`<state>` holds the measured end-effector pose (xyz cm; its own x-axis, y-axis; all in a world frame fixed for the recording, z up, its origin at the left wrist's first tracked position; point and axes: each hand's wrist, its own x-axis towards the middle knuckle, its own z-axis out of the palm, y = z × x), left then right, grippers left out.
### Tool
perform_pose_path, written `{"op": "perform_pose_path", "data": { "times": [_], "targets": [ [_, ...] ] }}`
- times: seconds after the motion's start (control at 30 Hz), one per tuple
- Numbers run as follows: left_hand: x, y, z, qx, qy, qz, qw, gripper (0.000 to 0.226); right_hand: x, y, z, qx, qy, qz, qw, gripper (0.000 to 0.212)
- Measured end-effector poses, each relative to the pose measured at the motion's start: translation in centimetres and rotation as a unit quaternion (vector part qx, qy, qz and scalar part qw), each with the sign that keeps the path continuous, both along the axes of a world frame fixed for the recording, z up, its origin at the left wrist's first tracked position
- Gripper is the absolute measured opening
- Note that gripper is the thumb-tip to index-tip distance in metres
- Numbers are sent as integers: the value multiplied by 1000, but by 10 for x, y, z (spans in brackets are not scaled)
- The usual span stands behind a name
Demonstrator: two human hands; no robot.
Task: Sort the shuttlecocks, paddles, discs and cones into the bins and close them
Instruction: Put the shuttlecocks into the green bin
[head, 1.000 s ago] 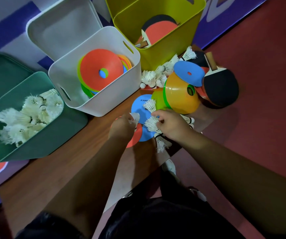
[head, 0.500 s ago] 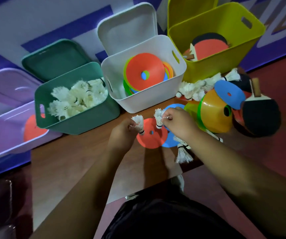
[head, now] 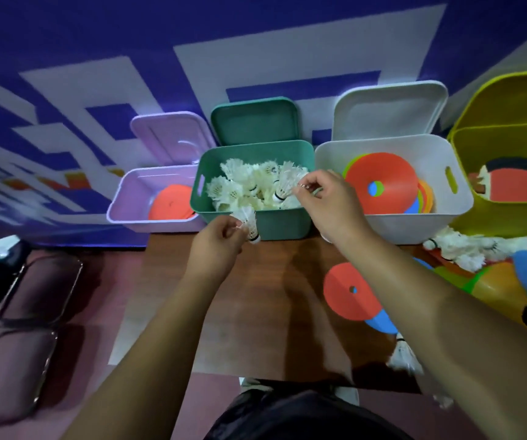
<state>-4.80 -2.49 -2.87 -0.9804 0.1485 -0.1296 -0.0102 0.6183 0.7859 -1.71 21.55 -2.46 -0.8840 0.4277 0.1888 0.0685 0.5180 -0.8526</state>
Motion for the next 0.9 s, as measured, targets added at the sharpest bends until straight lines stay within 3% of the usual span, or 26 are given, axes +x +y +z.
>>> {"op": "perform_pose_path", "data": {
  "times": [0.1,0.2,0.27,0.37,0.43,0.5,0.6,0.73,0.9],
  "targets": [
    [-21,-25,12,21,9,41,999,18,-32,-17,8,13,-4,-1,1000,7],
    [-43,-40,25,29,45,66,996,16,-55,-33,-1,82,-182,77,977,24],
    [-61,-46,32,10,73,83,994,14,-57,-42,-7,101,-248,102,958,25],
    [-88,-47,39,8,102,92,990,11,-50,-50,-13,109,-253,95,956,19],
    [-103,-46,34,-42,87,64,993,11,-44,-50,-19,116,-266,96,952,23],
    [-111,-46,21,-113,51,29,992,31,-40,-47,-26,115,-275,98,950,24],
    [-107,-43,2,-98,2,47,994,53,-34,-41,-32,107,-276,91,951,22],
    [-90,-30,-16,-88,-36,51,994,39,-25,-30,-34,62,-269,59,959,19],
    [-64,-2,-37,-72,-84,-70,991,20,-3,-15,-34,22,-256,9,966,17]
  ]
}}
